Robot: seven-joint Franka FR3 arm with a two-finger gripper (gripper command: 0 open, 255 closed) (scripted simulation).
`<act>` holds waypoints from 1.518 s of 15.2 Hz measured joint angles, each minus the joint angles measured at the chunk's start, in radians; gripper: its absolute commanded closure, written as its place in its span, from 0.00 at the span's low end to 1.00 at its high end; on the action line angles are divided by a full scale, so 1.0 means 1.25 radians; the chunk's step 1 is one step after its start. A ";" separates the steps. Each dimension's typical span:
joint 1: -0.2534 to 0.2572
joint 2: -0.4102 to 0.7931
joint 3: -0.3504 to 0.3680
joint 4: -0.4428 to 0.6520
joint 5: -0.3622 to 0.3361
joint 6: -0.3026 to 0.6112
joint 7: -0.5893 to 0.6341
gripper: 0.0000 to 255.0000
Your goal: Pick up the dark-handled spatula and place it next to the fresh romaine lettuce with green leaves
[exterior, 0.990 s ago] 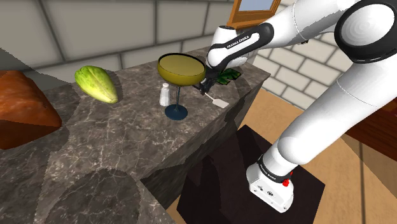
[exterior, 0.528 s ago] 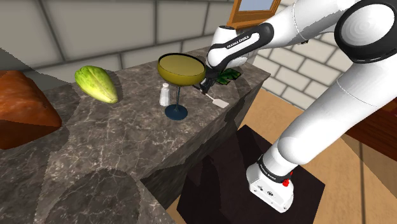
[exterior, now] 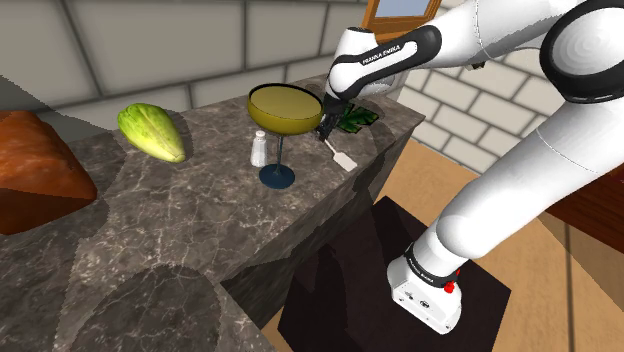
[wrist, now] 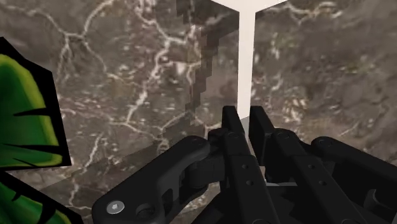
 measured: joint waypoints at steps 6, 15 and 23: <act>-0.002 -0.038 0.000 0.029 -0.005 -0.067 0.002 1.00; -0.002 -0.076 0.003 0.094 -0.008 -0.170 0.006 1.00; -0.001 -0.103 0.005 0.155 -0.010 -0.258 0.010 1.00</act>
